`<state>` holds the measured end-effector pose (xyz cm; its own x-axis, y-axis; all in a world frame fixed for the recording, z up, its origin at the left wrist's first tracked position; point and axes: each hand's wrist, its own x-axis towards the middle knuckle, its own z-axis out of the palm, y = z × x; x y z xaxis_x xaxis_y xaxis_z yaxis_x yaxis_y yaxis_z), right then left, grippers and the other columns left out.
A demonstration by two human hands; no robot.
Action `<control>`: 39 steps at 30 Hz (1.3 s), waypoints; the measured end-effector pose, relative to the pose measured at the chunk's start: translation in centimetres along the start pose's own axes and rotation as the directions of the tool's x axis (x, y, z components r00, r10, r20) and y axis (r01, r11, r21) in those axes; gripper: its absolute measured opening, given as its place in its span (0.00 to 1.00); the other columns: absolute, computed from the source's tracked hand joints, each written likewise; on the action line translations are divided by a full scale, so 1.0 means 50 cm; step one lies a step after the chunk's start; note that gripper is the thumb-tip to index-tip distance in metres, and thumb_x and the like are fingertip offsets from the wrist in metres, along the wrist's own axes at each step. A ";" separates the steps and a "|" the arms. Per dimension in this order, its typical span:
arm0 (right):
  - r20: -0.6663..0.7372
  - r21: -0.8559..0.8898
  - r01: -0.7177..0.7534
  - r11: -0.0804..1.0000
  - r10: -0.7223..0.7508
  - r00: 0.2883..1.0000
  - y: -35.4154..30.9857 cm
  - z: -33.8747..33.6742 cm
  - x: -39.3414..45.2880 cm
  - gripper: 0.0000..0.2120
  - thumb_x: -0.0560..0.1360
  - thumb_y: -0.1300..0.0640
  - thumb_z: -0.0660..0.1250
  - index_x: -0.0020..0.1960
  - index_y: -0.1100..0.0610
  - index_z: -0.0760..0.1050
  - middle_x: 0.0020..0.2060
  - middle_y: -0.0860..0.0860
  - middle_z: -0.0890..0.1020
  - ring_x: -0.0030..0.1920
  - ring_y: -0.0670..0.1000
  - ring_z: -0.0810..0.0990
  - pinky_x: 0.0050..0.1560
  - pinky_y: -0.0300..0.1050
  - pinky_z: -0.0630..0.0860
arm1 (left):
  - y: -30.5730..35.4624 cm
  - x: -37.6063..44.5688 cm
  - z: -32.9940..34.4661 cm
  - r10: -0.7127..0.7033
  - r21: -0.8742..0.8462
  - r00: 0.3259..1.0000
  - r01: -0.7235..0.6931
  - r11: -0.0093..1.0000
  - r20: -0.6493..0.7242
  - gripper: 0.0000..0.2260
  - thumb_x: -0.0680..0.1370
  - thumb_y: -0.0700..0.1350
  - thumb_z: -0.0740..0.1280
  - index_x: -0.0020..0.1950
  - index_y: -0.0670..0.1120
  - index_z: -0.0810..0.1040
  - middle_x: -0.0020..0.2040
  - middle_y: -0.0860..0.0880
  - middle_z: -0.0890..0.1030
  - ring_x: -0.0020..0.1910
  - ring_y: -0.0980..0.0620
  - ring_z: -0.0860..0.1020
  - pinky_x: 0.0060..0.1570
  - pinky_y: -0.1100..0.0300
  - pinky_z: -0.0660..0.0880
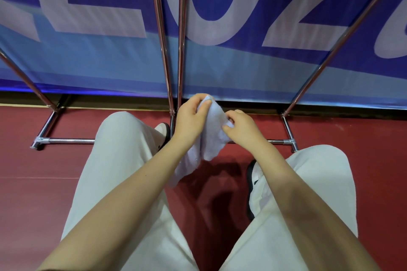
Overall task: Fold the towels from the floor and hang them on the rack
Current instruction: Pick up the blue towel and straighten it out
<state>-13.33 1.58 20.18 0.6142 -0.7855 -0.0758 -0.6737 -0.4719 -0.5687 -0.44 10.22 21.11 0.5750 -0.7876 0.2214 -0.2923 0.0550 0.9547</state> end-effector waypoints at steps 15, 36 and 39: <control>-0.177 0.394 -0.084 0.915 0.165 0.970 0.010 -0.024 0.024 0.04 0.72 0.60 0.70 0.42 0.55 0.75 0.35 0.46 0.76 0.33 0.42 0.71 0.33 0.30 0.66 | -0.003 0.048 -0.026 -0.266 -0.204 0.938 0.223 0.953 -0.221 0.09 0.80 0.44 0.63 0.53 0.44 0.81 0.49 0.53 0.82 0.48 0.60 0.77 0.54 0.65 0.71; -0.059 0.924 -0.132 0.358 0.478 0.876 0.029 -0.013 -0.014 0.01 0.75 0.63 0.67 0.44 0.60 0.76 0.41 0.54 0.78 0.43 0.51 0.76 0.41 0.42 0.73 | -0.028 0.010 -0.011 -0.411 -0.277 0.910 0.383 0.881 -0.051 0.09 0.79 0.48 0.63 0.48 0.48 0.81 0.50 0.47 0.82 0.49 0.52 0.77 0.58 0.51 0.74; -0.005 0.943 -0.183 0.278 0.563 0.826 0.031 0.008 -0.002 0.05 0.74 0.62 0.69 0.41 0.57 0.75 0.40 0.53 0.78 0.45 0.52 0.75 0.45 0.44 0.73 | -0.030 0.005 0.001 -0.508 -0.372 0.861 0.475 0.797 0.011 0.08 0.80 0.48 0.62 0.47 0.50 0.81 0.48 0.48 0.81 0.49 0.50 0.77 0.54 0.51 0.76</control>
<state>-14.28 1.08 18.97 0.1258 -0.9170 -0.3785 0.0882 0.3904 -0.9164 0.12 9.90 19.71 0.6356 -0.7127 -0.2968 0.3246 -0.1021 0.9403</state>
